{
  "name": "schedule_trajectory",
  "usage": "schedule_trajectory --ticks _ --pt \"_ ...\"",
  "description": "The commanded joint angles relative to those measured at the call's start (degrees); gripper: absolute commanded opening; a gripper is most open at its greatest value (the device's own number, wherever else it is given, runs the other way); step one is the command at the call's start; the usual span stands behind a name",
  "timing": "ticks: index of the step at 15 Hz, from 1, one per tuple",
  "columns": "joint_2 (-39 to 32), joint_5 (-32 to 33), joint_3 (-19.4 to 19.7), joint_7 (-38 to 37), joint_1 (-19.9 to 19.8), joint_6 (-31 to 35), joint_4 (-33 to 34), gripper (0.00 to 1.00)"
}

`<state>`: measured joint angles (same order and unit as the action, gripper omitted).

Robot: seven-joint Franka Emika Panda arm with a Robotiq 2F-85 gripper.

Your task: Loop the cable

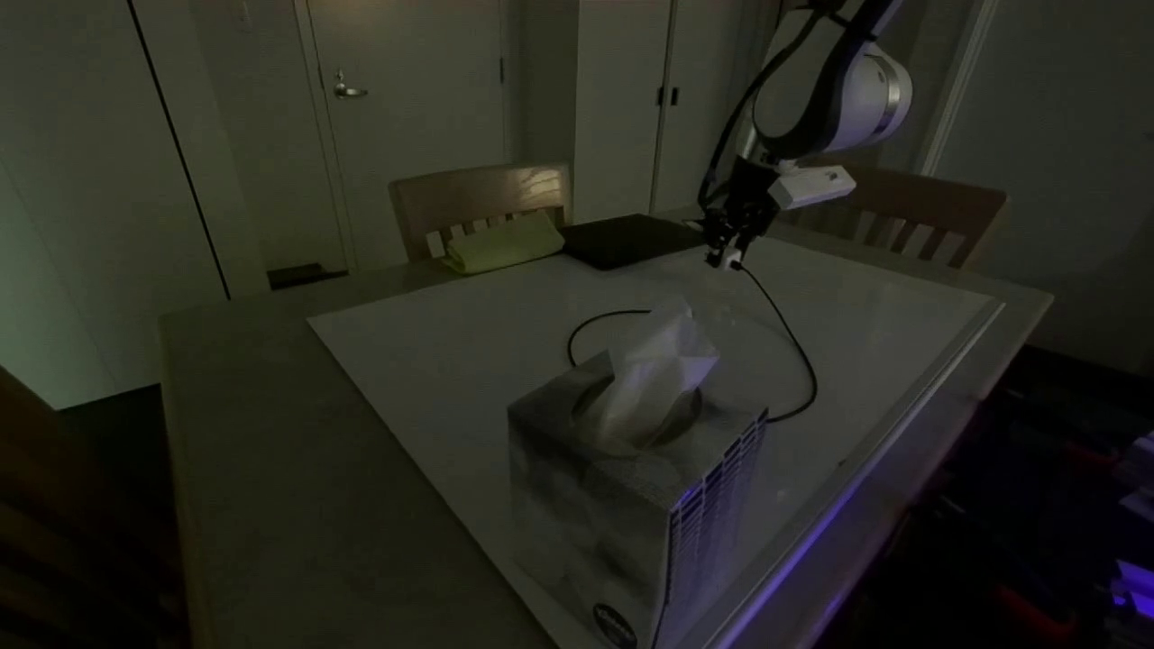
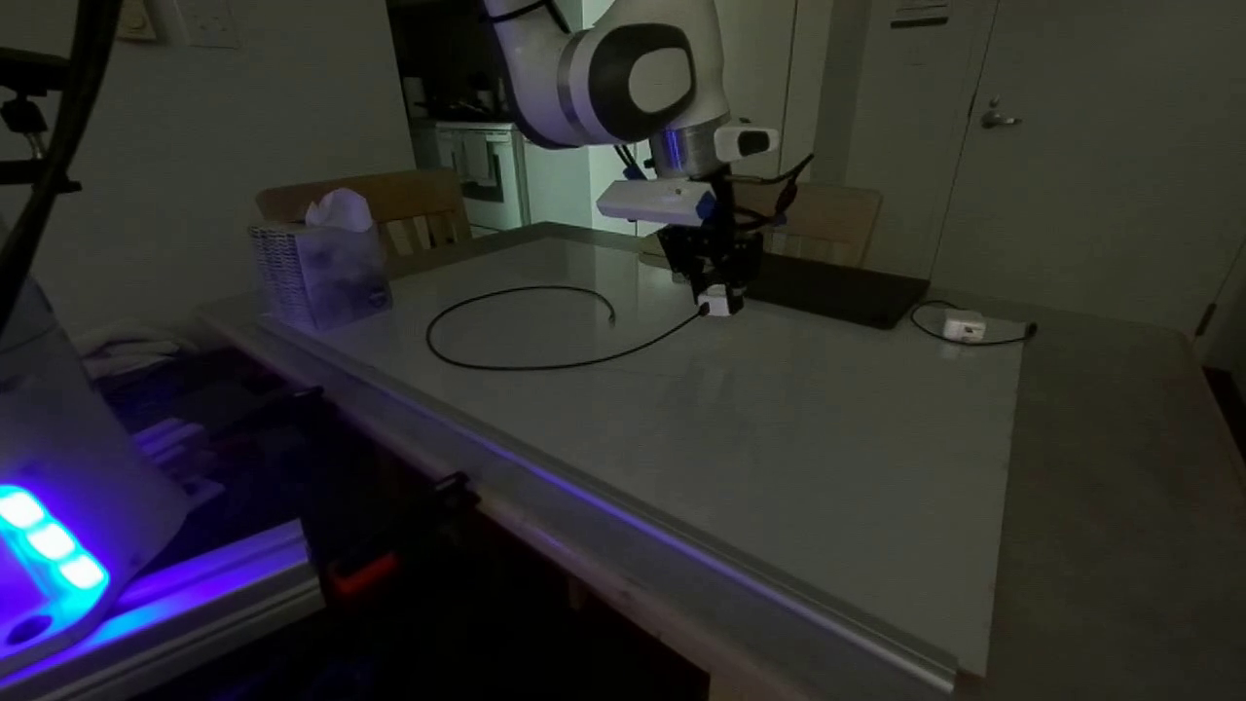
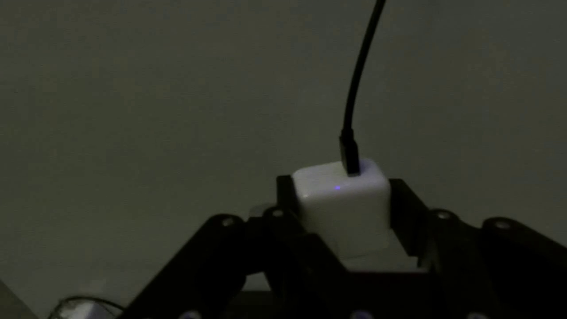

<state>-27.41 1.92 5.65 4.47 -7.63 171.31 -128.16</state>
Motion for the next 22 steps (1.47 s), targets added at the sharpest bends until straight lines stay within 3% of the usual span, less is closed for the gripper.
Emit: schedule_trajectory --ticks 1,6,7,10,11,18,21,22 --pt "0.55 2.49 -4.16 6.77 -1.64 -1.06 3.68 0.29" --pt "-2.09 3.77 -11.19 17.65 -3.68 -4.76 10.39 0.29" --pt "-0.32 2.94 -8.15 12.73 -1.09 -2.42 7.02 0.54" --pt "-1.02 2.88 -10.14 15.55 -1.88 -3.44 8.82 0.54" --pt "-1.25 2.91 -10.16 15.80 -2.05 -3.45 9.00 0.29" --pt "-3.16 2.79 -25.41 39.15 -13.55 -2.25 8.49 0.29" --pt "-3.38 3.17 -28.09 49.35 -16.66 -4.43 7.83 0.29" --pt "-3.07 1.37 -25.10 44.29 -12.88 -3.23 8.47 0.29"
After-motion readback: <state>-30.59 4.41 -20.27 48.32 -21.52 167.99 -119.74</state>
